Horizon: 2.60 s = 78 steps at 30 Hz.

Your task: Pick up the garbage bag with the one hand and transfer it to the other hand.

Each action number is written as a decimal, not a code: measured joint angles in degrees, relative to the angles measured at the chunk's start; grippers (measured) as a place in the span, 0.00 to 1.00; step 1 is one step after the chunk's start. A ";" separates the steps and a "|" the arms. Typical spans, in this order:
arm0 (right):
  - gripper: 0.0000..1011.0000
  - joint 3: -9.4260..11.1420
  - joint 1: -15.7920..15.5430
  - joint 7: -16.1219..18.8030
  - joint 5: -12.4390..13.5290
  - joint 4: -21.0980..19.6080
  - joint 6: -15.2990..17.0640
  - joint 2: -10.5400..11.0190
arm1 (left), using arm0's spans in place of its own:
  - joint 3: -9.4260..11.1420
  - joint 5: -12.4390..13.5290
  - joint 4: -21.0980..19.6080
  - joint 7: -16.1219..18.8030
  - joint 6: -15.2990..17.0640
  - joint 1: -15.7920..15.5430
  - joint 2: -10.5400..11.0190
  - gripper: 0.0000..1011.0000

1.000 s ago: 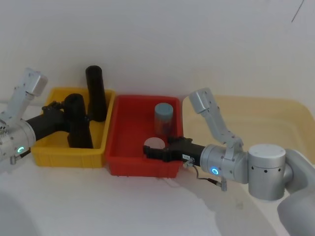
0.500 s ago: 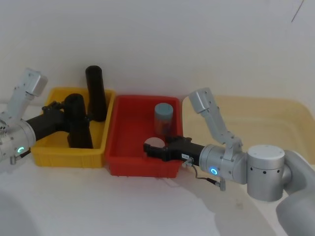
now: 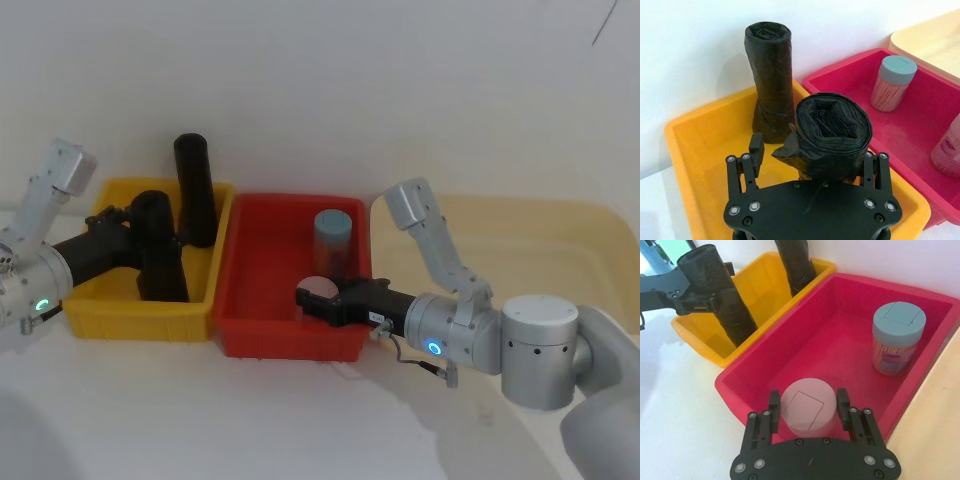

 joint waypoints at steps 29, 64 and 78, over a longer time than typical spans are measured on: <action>0.65 0.02 -0.04 -0.03 -0.03 0.00 -0.11 -0.06 | 0.00 0.00 0.00 0.00 0.00 0.00 0.00 0.71; 0.65 0.84 -0.78 0.18 0.78 -2.20 -0.62 0.55 | -1.84 -0.99 -1.80 0.68 -0.58 0.48 -0.55 0.39; 0.65 3.31 -1.86 -0.61 2.29 -7.72 -2.07 2.13 | -2.60 -3.16 -4.40 -0.24 -0.51 0.16 -0.88 0.39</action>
